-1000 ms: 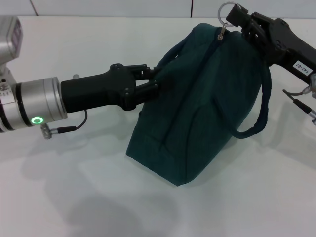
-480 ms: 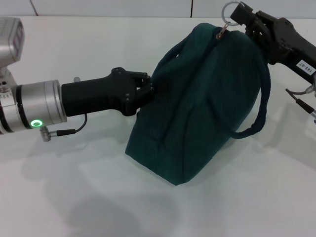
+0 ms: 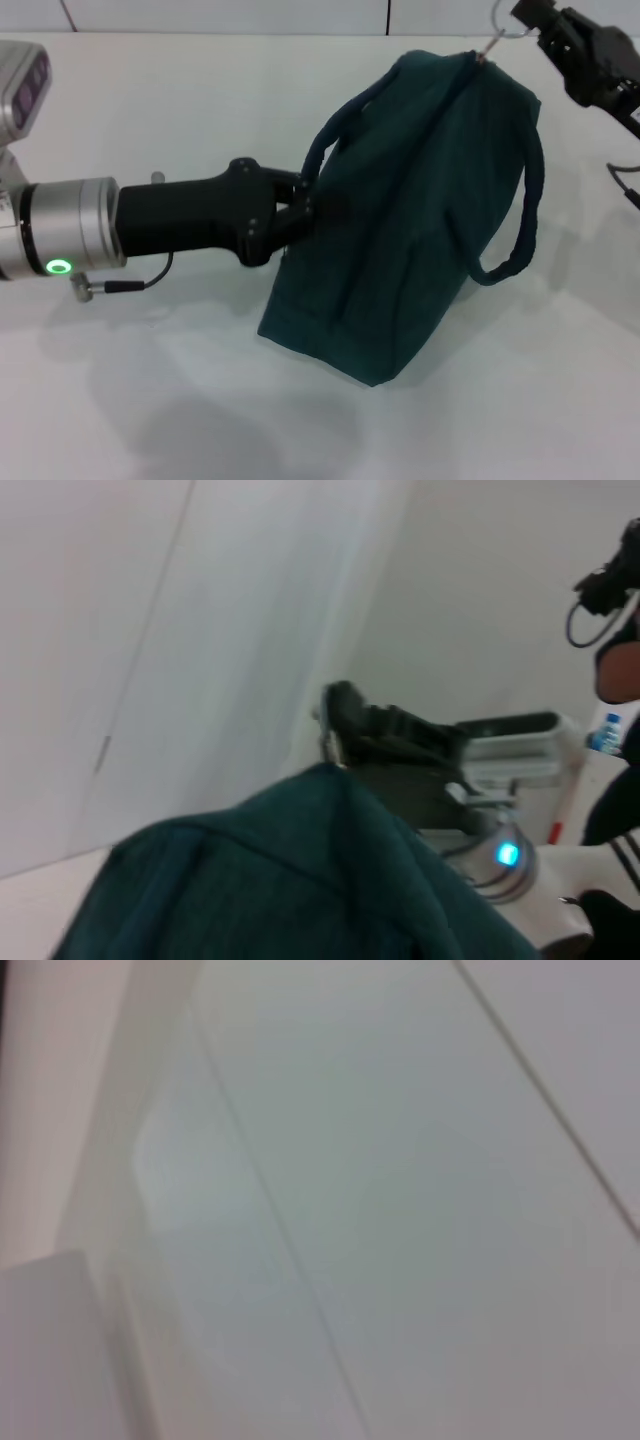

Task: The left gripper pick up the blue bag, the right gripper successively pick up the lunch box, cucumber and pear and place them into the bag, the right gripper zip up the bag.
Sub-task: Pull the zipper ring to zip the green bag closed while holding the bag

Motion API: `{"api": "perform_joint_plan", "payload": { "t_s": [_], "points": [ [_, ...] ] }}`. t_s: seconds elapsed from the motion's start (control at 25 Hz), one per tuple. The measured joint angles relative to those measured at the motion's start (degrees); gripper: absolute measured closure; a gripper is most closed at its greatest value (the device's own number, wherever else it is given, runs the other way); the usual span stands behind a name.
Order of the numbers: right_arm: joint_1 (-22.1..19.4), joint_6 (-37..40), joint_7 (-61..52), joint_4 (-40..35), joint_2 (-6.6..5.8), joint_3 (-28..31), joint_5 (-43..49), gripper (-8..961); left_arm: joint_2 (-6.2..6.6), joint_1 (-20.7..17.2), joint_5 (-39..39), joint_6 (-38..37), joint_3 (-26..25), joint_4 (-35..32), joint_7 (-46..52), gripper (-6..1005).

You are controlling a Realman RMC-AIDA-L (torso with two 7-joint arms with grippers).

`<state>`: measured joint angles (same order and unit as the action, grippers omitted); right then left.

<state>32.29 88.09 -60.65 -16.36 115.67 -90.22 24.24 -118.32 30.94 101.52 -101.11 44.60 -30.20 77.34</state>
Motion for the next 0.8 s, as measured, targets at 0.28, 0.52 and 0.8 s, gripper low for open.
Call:
{"api": "perform_joint_plan", "payload": {
  "t_s": [0.28,0.52,0.8],
  "points": [
    [0.0,-7.7,-0.3,0.0,0.14,0.8,-0.6,946,0.12,-0.2,2.3,-1.5,0.4,0.0,0.4,930],
    [0.2,-9.6,-0.4,-0.1,0.34,0.4,-0.6,946,0.12,-0.2,2.3,-1.8,0.3,0.0,0.4,923],
    [-0.1,-8.5,-1.0,-0.6,0.48,0.5,-0.6,946,0.87,-0.2,1.8,-1.5,-2.7,0.0,1.6,915]
  ]
}}
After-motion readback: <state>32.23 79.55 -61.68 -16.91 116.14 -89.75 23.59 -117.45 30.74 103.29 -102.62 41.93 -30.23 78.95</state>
